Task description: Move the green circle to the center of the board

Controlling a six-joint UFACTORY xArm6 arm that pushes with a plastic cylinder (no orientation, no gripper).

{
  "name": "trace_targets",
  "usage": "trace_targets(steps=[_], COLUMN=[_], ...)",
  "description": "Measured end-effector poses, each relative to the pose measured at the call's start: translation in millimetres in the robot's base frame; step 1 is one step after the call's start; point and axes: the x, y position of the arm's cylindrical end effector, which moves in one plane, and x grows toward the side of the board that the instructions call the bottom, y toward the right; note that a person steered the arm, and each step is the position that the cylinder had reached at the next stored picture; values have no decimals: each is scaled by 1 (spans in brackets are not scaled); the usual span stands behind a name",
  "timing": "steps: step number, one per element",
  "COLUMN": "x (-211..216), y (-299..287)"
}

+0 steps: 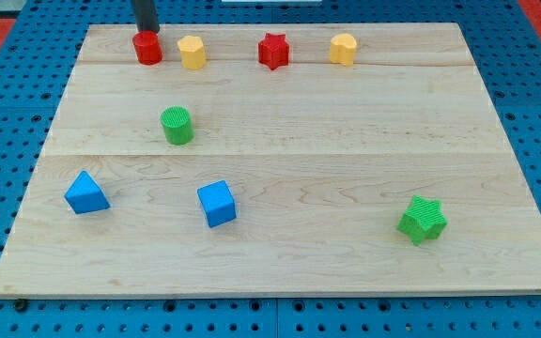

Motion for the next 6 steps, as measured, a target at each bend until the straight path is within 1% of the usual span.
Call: trace_targets(steps=[1,2,4,5,6], x=[2,-5,-5,-5,14], y=[11,39,15,15,13])
